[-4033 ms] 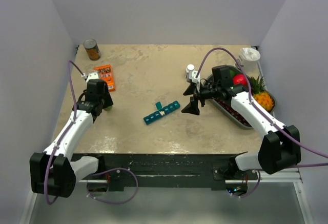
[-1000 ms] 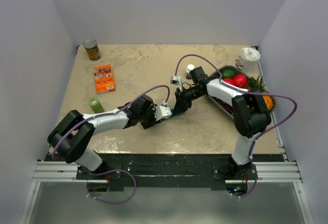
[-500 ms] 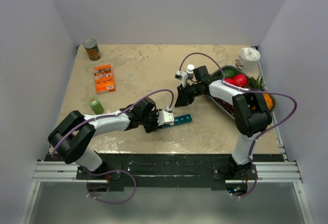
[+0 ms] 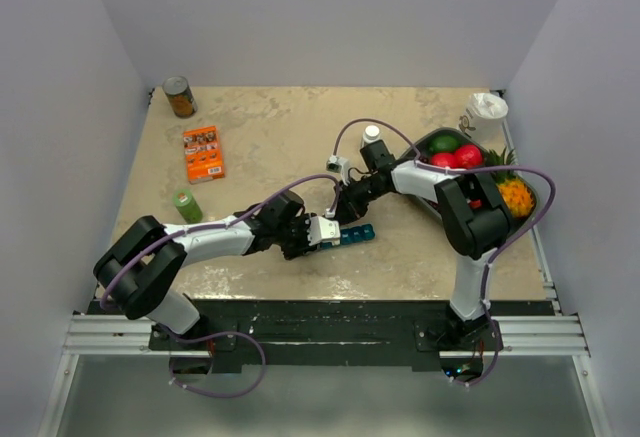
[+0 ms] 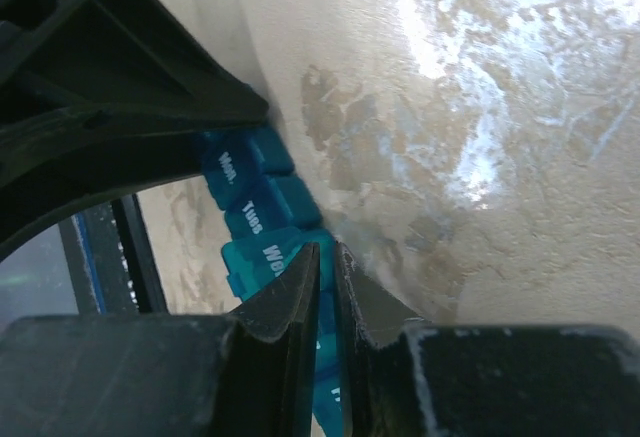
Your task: Sort the pills into containers
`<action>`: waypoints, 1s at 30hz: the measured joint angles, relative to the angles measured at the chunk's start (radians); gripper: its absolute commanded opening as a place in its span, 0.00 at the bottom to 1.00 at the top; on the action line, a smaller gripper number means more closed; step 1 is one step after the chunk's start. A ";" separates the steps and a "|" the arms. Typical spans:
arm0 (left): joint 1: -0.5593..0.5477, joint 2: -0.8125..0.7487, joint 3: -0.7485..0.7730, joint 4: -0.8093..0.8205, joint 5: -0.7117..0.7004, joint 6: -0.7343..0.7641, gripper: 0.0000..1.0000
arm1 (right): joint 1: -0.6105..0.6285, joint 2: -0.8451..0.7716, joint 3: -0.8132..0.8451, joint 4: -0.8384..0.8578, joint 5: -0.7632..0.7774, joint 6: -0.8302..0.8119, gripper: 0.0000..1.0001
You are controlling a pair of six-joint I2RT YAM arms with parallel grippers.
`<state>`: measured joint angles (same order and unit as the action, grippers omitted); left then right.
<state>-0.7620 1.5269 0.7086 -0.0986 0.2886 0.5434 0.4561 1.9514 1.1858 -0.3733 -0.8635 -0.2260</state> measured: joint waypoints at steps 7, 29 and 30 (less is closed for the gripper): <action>-0.003 0.001 0.000 0.000 -0.009 -0.002 0.17 | 0.000 -0.001 0.041 -0.109 -0.077 -0.139 0.14; -0.004 0.048 0.053 -0.008 -0.047 -0.082 0.16 | 0.053 0.050 0.113 -0.247 0.008 -0.149 0.12; -0.004 0.048 0.053 -0.008 -0.047 -0.082 0.16 | 0.053 0.050 0.115 -0.250 0.005 -0.155 0.13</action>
<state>-0.7658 1.5745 0.7612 -0.1062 0.2413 0.4610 0.5095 2.0018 1.3006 -0.6231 -0.8581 -0.3813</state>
